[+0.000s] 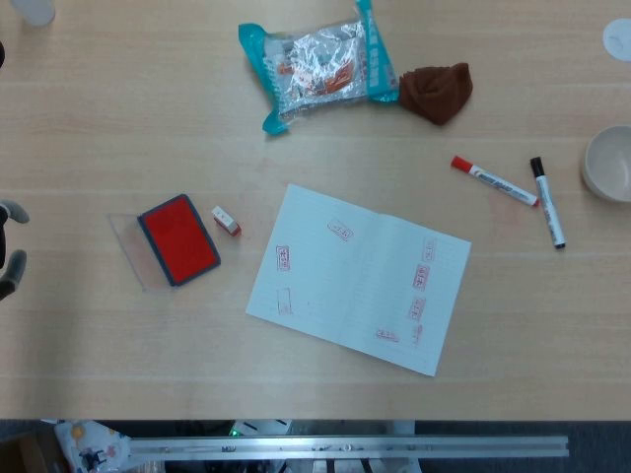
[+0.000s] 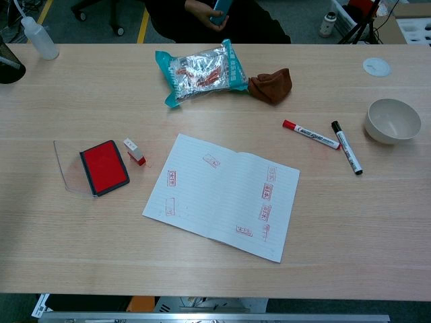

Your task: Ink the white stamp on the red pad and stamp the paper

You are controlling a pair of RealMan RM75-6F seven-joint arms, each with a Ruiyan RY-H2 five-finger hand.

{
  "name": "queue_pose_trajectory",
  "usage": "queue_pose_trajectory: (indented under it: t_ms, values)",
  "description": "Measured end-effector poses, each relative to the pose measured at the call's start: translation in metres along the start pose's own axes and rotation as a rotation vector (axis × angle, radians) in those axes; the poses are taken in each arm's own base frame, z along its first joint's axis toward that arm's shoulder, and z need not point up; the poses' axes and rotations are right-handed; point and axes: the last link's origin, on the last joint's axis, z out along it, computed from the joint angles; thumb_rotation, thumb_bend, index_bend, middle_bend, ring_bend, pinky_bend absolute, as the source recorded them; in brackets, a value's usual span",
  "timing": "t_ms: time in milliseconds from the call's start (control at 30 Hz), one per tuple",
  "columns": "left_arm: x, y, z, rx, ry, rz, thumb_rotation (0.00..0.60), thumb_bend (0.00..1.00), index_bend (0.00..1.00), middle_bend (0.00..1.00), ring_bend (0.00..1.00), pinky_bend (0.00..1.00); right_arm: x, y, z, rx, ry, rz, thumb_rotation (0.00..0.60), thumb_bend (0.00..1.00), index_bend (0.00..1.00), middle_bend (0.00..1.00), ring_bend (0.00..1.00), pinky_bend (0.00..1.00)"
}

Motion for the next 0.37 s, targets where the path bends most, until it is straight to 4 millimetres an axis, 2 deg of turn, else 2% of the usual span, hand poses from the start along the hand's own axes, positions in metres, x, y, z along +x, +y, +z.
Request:
queue_pose_trajectory:
  t_ms: [367]
  values:
    - [-0.001, -0.0014, -0.0049, 0.006, -0.01, 0.006, 0.6, 0.26, 0.43, 0.74, 0.78, 1.0, -0.0002, 0.0022, -0.0009, -0.024, -0.002, 0.0, 0.6, 0.2, 0.29, 0.39, 0.29, 0.32]
